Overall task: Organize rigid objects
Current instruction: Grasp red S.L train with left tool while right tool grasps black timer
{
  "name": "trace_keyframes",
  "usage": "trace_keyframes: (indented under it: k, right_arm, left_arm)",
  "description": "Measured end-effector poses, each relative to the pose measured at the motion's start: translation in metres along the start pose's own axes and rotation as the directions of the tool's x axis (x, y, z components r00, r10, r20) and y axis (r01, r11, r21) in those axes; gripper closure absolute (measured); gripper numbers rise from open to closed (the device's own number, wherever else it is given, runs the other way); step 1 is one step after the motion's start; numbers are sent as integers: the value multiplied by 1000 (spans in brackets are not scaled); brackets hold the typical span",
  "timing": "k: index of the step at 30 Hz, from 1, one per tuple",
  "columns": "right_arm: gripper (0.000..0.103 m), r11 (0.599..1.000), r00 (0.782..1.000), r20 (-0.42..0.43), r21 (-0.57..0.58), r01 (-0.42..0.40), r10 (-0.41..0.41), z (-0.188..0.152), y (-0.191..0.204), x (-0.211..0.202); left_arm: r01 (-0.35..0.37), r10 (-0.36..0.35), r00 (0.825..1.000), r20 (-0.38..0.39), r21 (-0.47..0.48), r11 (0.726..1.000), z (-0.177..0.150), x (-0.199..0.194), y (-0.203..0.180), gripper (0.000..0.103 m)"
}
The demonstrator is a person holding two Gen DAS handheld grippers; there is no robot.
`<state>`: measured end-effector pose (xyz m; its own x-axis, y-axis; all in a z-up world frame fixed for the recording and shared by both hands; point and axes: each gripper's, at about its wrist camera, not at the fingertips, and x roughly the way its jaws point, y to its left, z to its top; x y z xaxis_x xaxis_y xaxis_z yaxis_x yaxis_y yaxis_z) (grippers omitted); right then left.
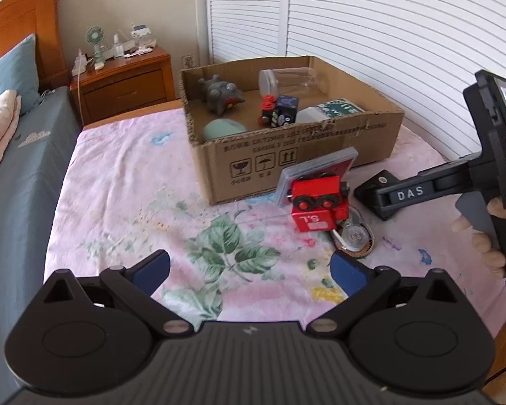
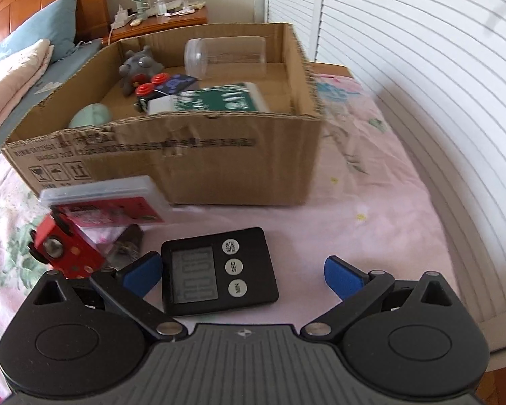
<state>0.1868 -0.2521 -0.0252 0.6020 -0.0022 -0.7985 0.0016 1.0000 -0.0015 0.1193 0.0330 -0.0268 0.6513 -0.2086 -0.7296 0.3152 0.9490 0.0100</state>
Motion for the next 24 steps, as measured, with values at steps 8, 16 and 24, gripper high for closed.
trace_keyframes:
  k: [8, 16, 24]
  right_arm:
    - [0, 996, 1000, -5, -80, -27, 26, -10, -7, -5]
    - [0, 991, 998, -16, -124, -59, 58, -18, -7, -8]
    - [0, 989, 998, -2, -128, -69, 69, -23, -5, -10]
  left_arm:
    - [22, -23, 999, 24, 36, 999, 16, 12, -15, 2]
    - [64, -64, 996, 66, 0, 998, 42, 40, -25, 2]
    - [47, -46, 999, 17, -65, 997, 50, 67, -18, 2]
